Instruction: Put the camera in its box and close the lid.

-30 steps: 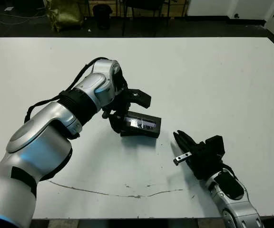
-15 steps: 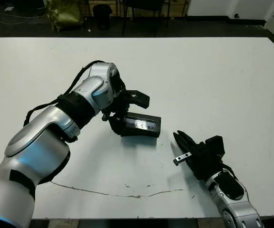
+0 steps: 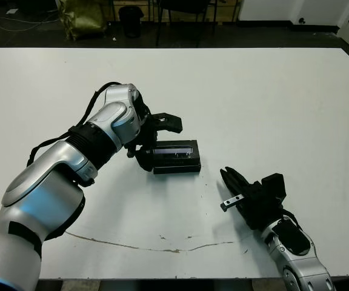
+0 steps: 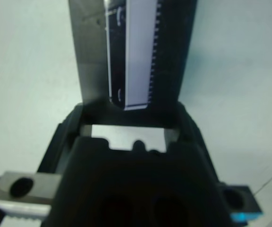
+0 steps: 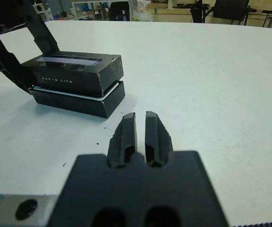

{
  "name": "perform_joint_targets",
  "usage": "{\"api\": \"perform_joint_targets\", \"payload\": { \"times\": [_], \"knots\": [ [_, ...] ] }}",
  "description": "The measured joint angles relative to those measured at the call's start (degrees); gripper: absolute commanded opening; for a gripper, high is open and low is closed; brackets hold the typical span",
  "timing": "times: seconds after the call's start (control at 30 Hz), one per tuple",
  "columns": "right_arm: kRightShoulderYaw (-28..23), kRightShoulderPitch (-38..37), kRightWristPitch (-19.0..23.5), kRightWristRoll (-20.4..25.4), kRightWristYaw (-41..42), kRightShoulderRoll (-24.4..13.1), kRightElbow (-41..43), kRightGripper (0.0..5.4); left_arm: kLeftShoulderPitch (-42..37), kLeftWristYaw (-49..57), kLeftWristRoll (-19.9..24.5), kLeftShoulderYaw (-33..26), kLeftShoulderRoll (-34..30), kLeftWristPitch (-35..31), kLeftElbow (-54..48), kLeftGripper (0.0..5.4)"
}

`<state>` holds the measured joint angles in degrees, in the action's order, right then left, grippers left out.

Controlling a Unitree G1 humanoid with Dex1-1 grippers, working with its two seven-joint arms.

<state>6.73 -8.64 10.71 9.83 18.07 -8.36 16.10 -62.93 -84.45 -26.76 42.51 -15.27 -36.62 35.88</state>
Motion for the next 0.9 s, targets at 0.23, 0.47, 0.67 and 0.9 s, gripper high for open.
{"api": "perform_joint_targets", "payload": {
  "times": [0.23,0.47,0.67,0.9],
  "knots": [
    [0.00,-0.01,-0.01,0.02,0.00,0.00,-0.11,0.00,0.53,1.88,0.20,-0.62,-0.58,-0.68,-0.56,2.37],
    [0.00,-0.01,0.00,0.00,0.00,-0.01,-0.10,0.00,1.10,2.17,0.26,-0.49,-1.12,-1.18,-2.07,2.37],
    [0.00,0.00,0.00,-0.10,0.00,-0.01,-0.11,0.00,1.33,2.14,0.45,-0.33,-1.36,-1.07,-2.86,2.37],
    [0.00,0.01,0.00,-0.04,0.00,-0.02,-0.10,0.00,2.22,1.14,1.19,0.01,-2.00,-1.44,-5.46,2.37]
  ]
}}
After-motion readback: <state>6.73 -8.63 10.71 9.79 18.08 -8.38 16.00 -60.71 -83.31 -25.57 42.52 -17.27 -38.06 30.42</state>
